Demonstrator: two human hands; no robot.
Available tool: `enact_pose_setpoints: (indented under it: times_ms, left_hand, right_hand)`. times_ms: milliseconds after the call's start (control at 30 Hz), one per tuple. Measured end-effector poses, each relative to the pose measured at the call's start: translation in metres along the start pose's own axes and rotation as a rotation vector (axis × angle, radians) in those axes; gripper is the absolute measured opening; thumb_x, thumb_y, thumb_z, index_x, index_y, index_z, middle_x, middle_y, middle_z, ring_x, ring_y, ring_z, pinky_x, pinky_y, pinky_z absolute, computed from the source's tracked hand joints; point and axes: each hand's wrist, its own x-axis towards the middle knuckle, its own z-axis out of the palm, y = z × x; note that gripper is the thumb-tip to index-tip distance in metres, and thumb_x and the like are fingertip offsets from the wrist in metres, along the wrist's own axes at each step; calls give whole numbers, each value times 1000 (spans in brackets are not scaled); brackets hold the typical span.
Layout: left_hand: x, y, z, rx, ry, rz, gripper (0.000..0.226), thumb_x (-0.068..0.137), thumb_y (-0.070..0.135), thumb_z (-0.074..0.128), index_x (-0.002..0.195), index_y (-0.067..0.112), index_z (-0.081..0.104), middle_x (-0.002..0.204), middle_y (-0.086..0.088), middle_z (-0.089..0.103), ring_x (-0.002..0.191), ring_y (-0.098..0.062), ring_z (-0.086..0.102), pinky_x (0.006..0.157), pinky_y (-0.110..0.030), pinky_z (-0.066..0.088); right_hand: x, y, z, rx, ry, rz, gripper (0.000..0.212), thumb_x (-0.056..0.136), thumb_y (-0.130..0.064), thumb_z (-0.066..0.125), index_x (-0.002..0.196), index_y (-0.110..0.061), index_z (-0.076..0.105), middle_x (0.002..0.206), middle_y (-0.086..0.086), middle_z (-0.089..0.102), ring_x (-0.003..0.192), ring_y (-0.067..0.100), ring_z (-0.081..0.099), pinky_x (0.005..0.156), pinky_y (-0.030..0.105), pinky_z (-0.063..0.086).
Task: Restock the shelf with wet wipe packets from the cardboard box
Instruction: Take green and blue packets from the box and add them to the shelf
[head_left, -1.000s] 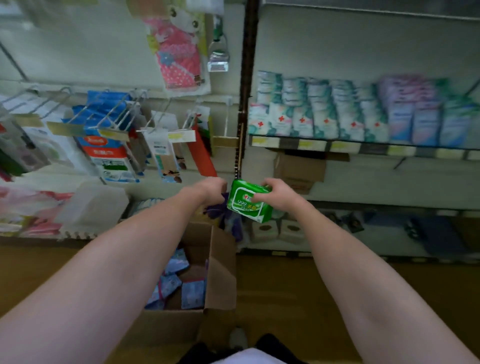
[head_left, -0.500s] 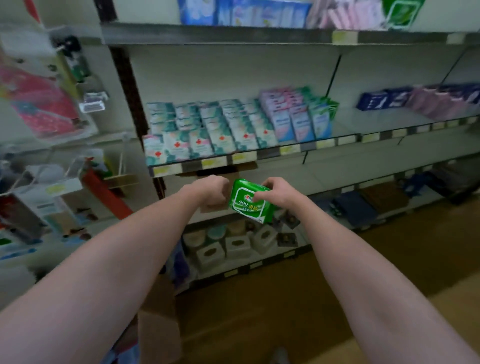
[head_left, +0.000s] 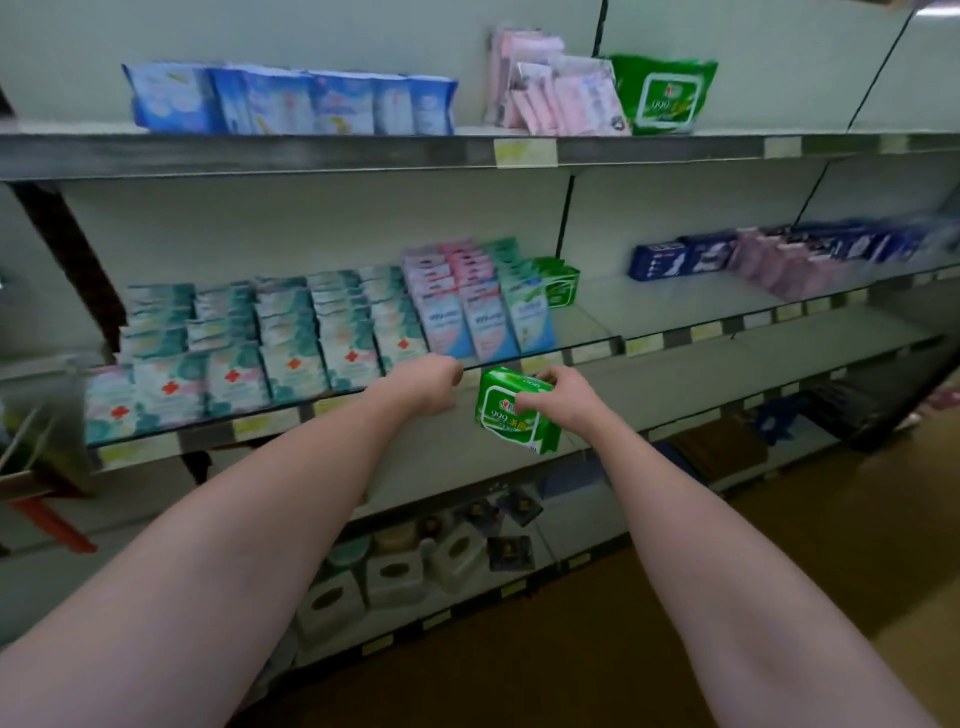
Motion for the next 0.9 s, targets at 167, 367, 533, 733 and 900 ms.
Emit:
enact_pose_setpoints:
  times_ms: [167,367,533,733,900]
  left_hand:
    - [63,15,-2,-35,-9,27,17,85,11,50,102,14,54,102,-10,58,88,-28,55,70,-34,46]
    - [154,23,-19,-81,7,100,15,92,14,48,107,15,52,109,-9,56,93,-29,55,76,-36,46]
    - [219,28,-30,-141,146,231,16,90,11,53,105,6,55,102,-14,58,87,-27,53,65,-33,37]
    - [277,34,-44,-120,249,254,11,88,8,52,97,5,58,100,-12,59,88,-26,56,63,-30,36]
    - [311,36,-55,-100,273,219,7,89,10,53,92,7,59,88,-5,55,85,-25,57,62,-30,34]
  right_hand:
    - [49,15,-28,87,62,19,54,61,-28,83,108,-17,59,104,2,69,89,19,69,82,43,59]
    - [122,24,-61,81,139,62,65,65,-25,87,120,-9,56,108,8,67,90,20,67,74,33,56]
    - [176,31,-87,57,224,95,54,67,-24,88,112,-10,60,104,12,69,89,27,68,74,38,58]
    - [221,30,-120,-46,287,101,57,73,-30,84,119,-10,57,105,6,61,89,22,59,68,26,45]
    - [261,34,-129,-139,193,55,61,69,-29,84,120,-10,56,108,7,65,90,21,63,73,32,54]
